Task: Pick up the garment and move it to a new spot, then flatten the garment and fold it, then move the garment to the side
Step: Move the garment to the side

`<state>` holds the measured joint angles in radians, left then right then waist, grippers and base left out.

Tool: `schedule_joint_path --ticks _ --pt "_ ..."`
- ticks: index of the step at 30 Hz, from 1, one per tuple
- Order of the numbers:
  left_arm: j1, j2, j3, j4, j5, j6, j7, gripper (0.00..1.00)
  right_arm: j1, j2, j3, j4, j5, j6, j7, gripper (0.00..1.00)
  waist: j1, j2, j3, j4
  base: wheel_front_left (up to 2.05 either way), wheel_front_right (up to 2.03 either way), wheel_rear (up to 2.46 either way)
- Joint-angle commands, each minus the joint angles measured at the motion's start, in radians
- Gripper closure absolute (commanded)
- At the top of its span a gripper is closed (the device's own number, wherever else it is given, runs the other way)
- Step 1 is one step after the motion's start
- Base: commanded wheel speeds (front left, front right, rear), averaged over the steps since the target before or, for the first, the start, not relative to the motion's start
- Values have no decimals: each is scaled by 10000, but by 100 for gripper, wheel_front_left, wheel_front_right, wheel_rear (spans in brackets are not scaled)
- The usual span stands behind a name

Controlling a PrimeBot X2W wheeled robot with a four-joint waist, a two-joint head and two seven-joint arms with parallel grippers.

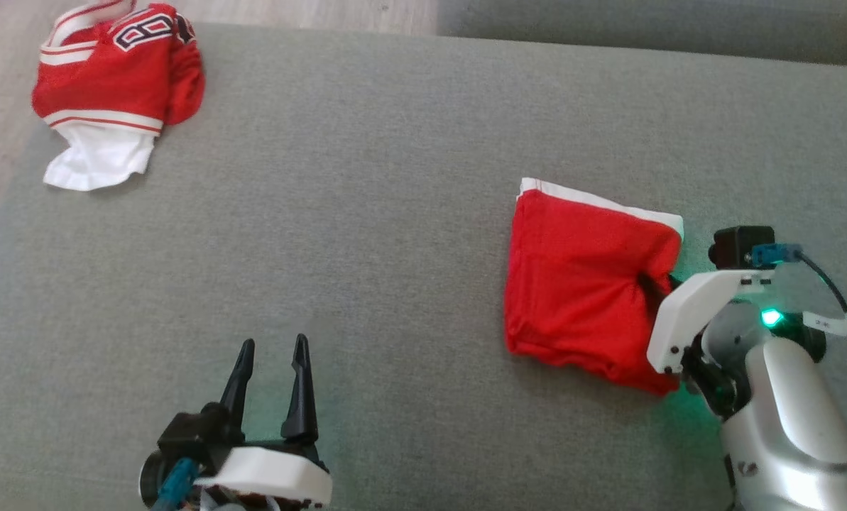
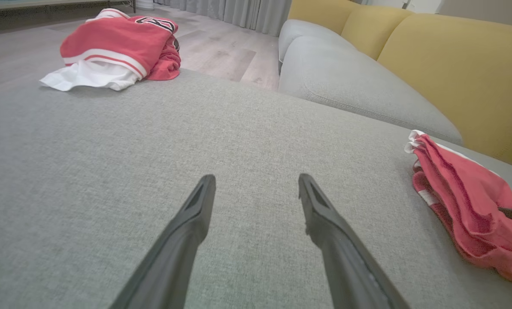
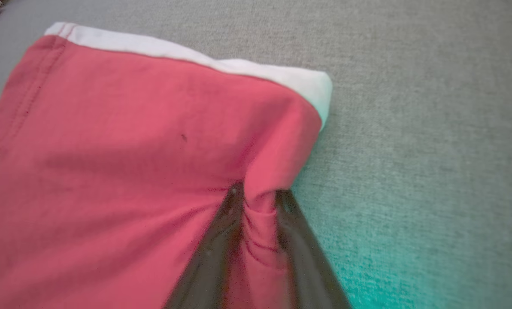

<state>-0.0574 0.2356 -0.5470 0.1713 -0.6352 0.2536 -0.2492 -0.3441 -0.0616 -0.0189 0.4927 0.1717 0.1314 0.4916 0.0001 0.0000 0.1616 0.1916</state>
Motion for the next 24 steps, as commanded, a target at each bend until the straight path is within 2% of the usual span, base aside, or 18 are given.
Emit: schedule_joint_path --ticks 1,2,8,14,20,24 --pt "-504 5 388 -241 118 -60 -126 0 -360 -70 223 -196 126 -7 -109 90 -1 0 100 -95 0 0 0" --pt "-612 -1 362 -267 217 -101 -126 0 -522 -151 211 -220 236 -7 -336 100 -1 0 244 -262 0 0 0" --pt "-1203 -13 169 -468 502 -197 -79 0 -947 -715 61 -469 270 -7 -850 100 -1 0 781 -1111 0 0 0" --pt "-1782 137 25 -852 804 -177 183 0 -1307 -1090 -259 -880 348 -7 -1185 100 -1 0 1451 -2629 0 0 0" --pt "-2213 451 -105 -1276 1123 -78 660 0 -1756 -996 -507 -1076 431 -7 -1542 100 -1 0 2129 -4232 0 0 0" --pt "-2455 595 -244 -1473 1280 -80 982 0 -2012 -844 -644 -945 421 -7 -1822 100 -1 0 2439 -4874 0 0 0"
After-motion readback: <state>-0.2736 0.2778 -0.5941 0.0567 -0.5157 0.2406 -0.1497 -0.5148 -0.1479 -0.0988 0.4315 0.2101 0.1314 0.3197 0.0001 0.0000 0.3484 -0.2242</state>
